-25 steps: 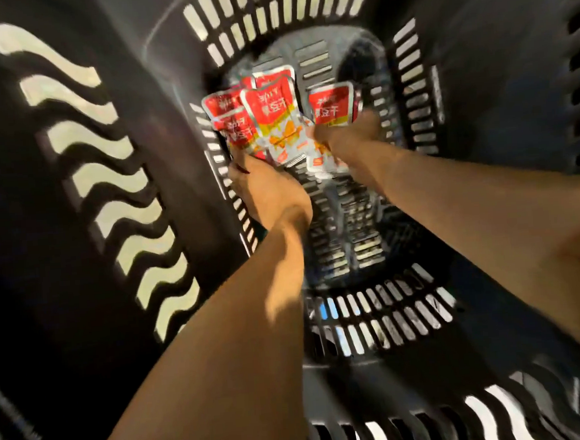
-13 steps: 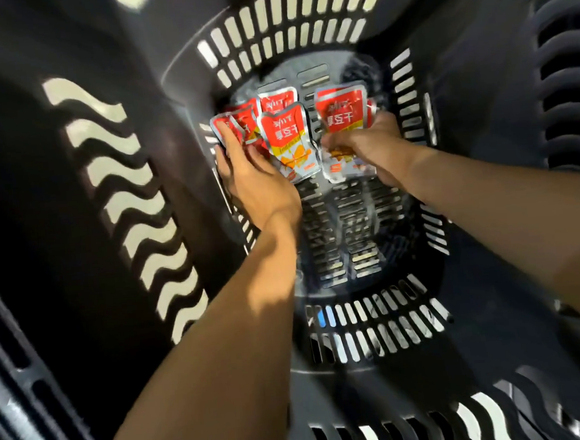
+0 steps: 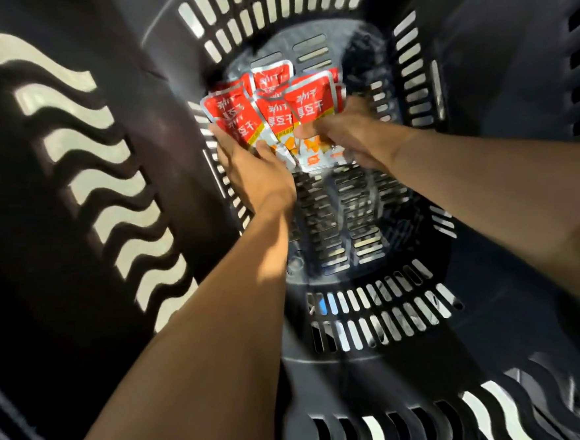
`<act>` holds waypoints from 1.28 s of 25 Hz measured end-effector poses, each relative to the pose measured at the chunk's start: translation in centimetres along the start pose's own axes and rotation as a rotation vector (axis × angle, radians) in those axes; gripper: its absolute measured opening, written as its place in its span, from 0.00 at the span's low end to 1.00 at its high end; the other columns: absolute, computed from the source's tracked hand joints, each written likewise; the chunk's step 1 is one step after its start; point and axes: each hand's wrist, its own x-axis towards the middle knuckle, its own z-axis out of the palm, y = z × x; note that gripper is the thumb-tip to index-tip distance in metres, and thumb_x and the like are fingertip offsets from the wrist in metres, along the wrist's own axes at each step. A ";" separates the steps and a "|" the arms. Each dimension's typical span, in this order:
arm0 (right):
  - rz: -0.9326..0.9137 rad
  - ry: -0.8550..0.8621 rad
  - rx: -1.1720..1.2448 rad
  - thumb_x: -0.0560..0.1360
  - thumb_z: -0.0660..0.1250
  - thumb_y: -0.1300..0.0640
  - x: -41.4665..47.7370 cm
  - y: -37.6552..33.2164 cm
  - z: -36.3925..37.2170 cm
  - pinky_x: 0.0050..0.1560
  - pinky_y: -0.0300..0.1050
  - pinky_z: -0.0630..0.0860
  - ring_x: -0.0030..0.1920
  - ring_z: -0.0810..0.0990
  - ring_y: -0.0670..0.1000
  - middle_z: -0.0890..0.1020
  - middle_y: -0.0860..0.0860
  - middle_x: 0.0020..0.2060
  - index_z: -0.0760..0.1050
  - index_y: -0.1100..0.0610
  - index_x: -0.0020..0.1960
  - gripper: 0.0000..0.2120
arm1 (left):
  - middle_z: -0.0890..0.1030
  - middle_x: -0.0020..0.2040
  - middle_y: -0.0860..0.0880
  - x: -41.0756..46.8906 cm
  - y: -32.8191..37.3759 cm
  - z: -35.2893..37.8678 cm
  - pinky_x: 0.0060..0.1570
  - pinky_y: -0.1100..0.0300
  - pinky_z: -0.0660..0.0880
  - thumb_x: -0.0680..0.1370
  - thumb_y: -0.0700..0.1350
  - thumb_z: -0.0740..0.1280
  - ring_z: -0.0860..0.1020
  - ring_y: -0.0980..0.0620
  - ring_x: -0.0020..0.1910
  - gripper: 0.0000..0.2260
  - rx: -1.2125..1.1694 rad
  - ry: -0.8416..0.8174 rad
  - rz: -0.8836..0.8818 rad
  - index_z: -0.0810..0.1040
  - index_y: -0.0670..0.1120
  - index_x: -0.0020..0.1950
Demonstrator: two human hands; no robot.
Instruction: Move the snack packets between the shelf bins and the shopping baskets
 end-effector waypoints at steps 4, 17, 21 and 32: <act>0.042 -0.050 -0.051 0.52 0.81 0.57 -0.1 -0.1 0.4 0.43 0.43 0.81 0.43 0.83 0.51 0.82 0.53 0.49 0.73 0.61 0.62 0.39 | 0.64 0.71 0.41 0.0 -0.7 0.0 0.60 0.74 0.56 0.79 0.40 0.61 0.65 0.47 0.70 0.27 0.015 -0.082 -0.023 0.55 0.41 0.76; 0.070 -0.103 -0.163 0.68 0.72 0.64 0.0 1.1 -1.8 0.45 0.48 0.81 0.38 0.81 0.50 0.81 0.52 0.40 0.70 0.59 0.56 0.19 | 0.84 0.44 0.50 -0.5 -2.9 0.6 0.50 0.56 0.78 0.63 0.50 0.77 0.82 0.53 0.42 0.22 -0.280 -0.293 -0.186 0.81 0.40 0.51; 0.094 -0.260 -0.177 0.72 0.69 0.64 -0.2 2.1 -2.6 0.48 0.47 0.76 0.41 0.80 0.52 0.83 0.55 0.42 0.76 0.58 0.44 0.04 | 0.82 0.36 0.53 -0.3 -1.4 0.2 0.34 0.66 0.75 0.69 0.35 0.75 0.80 0.61 0.30 0.15 -0.513 -0.367 -0.266 0.80 0.35 0.54; 0.148 -0.083 0.032 0.71 0.70 0.63 -3.5 4.7 -5.3 0.50 0.45 0.78 0.43 0.79 0.51 0.79 0.50 0.38 0.74 0.54 0.43 0.07 | 0.82 0.47 0.46 -2.1 1.4 -2.2 0.41 0.53 0.82 0.72 0.39 0.73 0.82 0.50 0.40 0.16 -0.580 -0.457 -0.461 0.72 0.43 0.57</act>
